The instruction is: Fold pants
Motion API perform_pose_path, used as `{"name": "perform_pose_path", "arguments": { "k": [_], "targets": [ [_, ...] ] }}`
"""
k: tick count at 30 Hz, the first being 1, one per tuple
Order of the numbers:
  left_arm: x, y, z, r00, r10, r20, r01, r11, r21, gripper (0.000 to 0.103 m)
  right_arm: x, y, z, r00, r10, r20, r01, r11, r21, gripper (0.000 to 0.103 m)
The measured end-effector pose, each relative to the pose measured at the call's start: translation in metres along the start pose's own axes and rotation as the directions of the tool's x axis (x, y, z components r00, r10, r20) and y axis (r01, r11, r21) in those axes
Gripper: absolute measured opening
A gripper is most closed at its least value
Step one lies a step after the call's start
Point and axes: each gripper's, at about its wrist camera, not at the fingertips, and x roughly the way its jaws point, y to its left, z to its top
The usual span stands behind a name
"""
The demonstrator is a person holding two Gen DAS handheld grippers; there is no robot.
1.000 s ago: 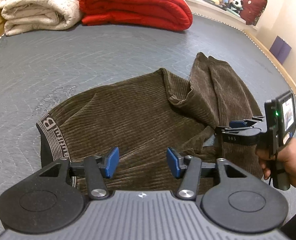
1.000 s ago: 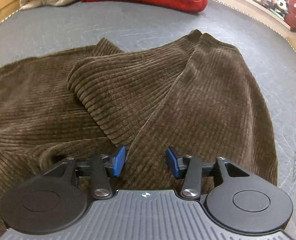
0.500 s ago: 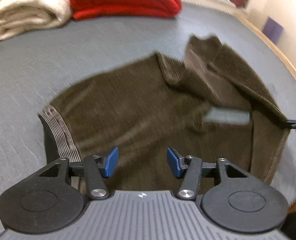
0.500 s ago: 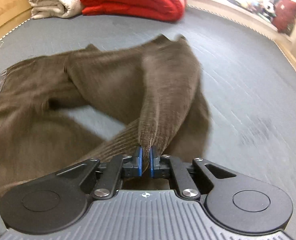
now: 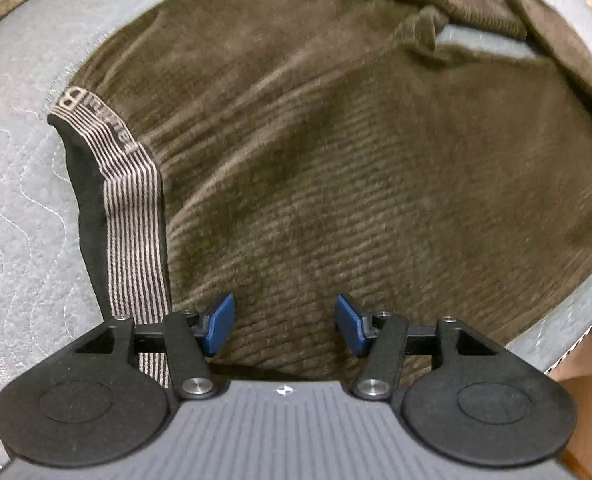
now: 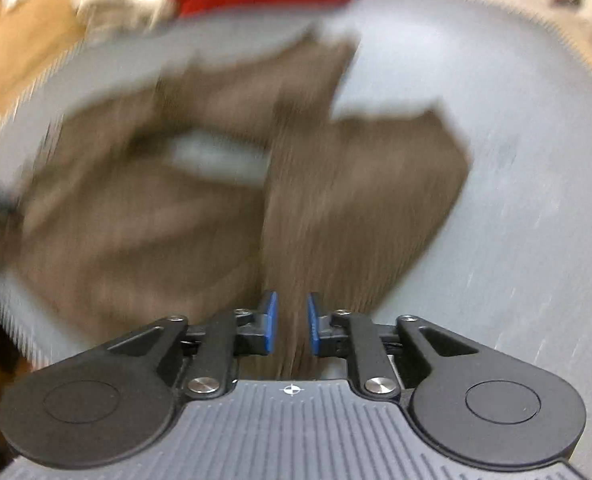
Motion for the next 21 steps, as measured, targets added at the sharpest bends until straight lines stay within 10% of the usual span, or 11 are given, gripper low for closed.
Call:
{"name": "perform_pose_path", "arguments": {
  "k": [5,15,17,19,21],
  "targets": [
    [0.004,-0.001,-0.001,1.000,0.017,-0.009,-0.017,1.000,0.007,0.062,0.045,0.019,0.048,0.992,-0.088,0.089,0.089,0.996,-0.009,0.049],
    [-0.034,0.003,0.031,0.989,-0.012,0.145,0.025,0.995,-0.092,0.068,0.171,0.074,0.084,0.977,-0.200,-0.080,0.185,0.969,-0.161,0.048],
    [-0.038,0.004,0.036,0.988,-0.013,0.152,0.029,0.994,-0.104,0.068,0.181,0.079,0.081,0.972,-0.213,-0.100,0.192,0.963,-0.187,0.042],
    [-0.037,0.005,0.040,0.988,-0.009,0.153,0.025,0.994,-0.106,0.068,0.180,0.075,0.081,0.972,-0.203,-0.117,0.181,0.967,-0.177,0.008],
    [-0.037,0.007,0.044,0.988,-0.007,0.155,0.023,0.994,-0.105,0.068,0.164,0.068,0.083,0.972,-0.219,-0.082,0.205,0.968,-0.146,0.007]
  ]
}}
